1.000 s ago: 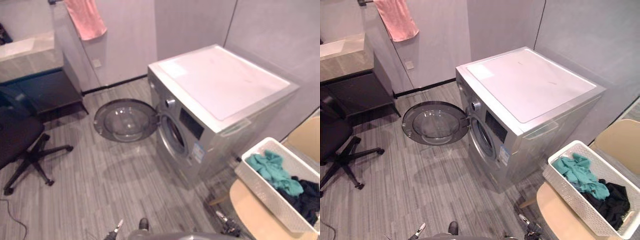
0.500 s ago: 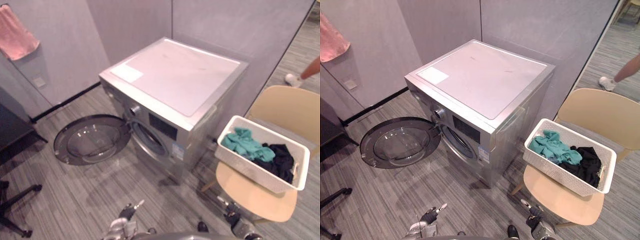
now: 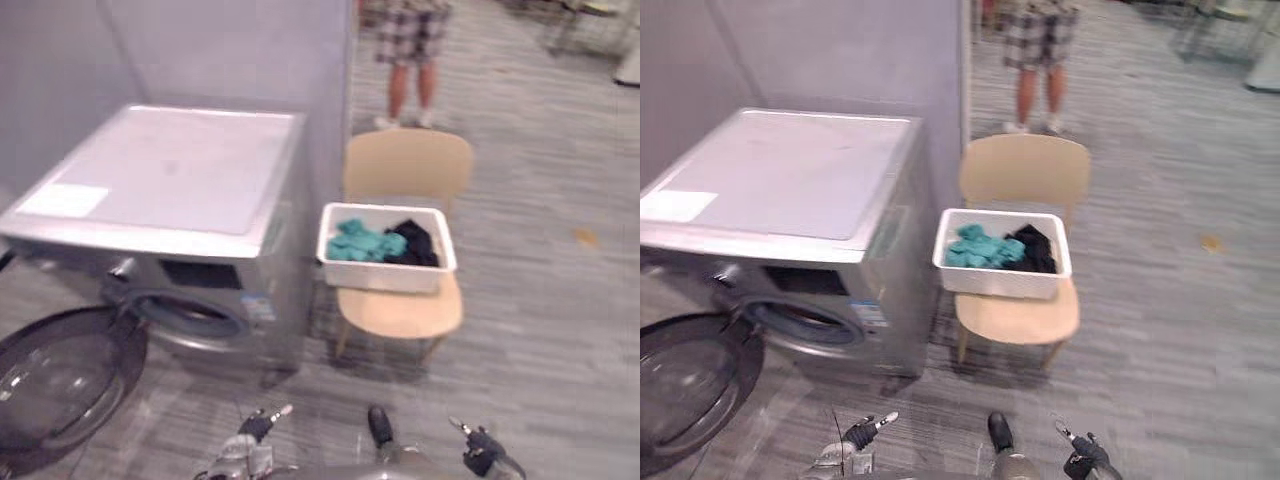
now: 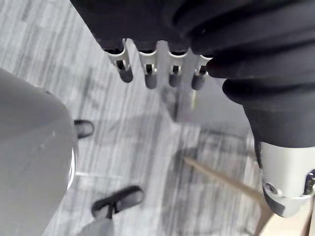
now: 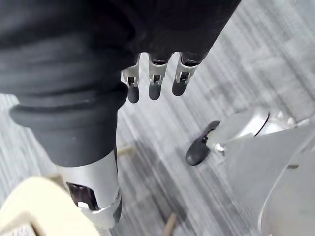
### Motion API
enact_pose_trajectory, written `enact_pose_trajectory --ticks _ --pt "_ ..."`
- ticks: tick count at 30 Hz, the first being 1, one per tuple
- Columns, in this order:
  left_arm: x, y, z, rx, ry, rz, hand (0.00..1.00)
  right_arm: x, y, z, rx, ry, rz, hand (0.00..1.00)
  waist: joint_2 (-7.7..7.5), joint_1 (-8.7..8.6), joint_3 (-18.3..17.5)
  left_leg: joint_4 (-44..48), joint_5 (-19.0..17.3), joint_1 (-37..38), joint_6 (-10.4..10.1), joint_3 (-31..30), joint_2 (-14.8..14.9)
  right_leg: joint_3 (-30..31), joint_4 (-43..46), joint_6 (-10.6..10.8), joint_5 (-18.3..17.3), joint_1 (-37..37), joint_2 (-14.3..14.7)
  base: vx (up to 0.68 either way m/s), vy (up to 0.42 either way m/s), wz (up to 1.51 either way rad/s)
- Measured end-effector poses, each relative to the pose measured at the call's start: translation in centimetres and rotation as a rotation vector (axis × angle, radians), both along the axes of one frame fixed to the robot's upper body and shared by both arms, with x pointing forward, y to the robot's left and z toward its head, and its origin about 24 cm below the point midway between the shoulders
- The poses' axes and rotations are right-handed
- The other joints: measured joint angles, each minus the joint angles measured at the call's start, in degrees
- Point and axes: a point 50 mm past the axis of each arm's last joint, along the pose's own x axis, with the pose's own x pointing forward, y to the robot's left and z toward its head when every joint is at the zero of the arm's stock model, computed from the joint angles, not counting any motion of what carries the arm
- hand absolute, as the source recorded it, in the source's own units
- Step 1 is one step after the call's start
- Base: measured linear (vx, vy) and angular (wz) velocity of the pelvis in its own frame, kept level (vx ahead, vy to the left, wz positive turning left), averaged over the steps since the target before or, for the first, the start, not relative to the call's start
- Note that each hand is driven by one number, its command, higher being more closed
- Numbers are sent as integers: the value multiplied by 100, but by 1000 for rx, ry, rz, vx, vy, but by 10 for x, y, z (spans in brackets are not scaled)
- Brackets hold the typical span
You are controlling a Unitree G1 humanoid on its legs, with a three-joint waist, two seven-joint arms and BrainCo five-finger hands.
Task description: Pick up the laundry basket with both hands and put the clothes into the washing machine.
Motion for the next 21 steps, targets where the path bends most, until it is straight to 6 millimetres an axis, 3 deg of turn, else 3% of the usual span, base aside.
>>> enact_pose_trajectory --ticks 2,6,10,13,15,18,19,21 --pt "-5 0 -1 -6 14 -18 0 -13 0 -3 18 30 -59 0 -43 1 -54 -74 18 79 -84 29 -47 66 -314 334 146 139 -89 133 -4 -39" --pt "-1 1 0 -18 -2 17 0 -21 -3 -4 22 43 -99 0 132 -106 -117 -144 141 85 -213 -316 33 -106 -377 396 252 130 -25 168 -24 11" --pt "0 12 1 -12 -14 115 0 -4 0 -1 22 4 -72 0 69 -113 -153 -119 280 82 -444 -921 190 -353 104 226 -80 -2 193 146 -104 25" --pt "-5 18 1 0 -8 172 0 6 3 0 22 -24 -55 0 -63 -103 -206 -113 299 115 -489 -1064 352 -566 1146 36 -685 -380 365 62 -126 26" --pt "-19 21 -2 1 19 205 0 14 6 2 15 -53 -27 0 -277 -97 -217 -73 347 267 -574 -979 342 -606 2006 -71 -1203 -622 411 24 -190 10" --pt "-24 18 -4 -5 27 207 0 12 0 5 -16 -75 -21 0 -404 -50 -158 180 346 175 -542 -924 236 -563 2255 -111 -1435 -605 402 -11 -178 4" --pt "-24 17 -4 -7 27 202 0 14 1 5 -20 -76 -8 0 -392 57 -157 277 243 48 -453 -1048 79 -421 2192 -192 -1463 -608 393 -43 -102 -22" --pt "-25 14 -4 -12 28 190 0 17 -3 7 -37 -78 25 0 -252 43 -94 437 130 -307 -272 -1051 -169 -180 1831 -321 -1380 -433 391 -22 -17 -13"
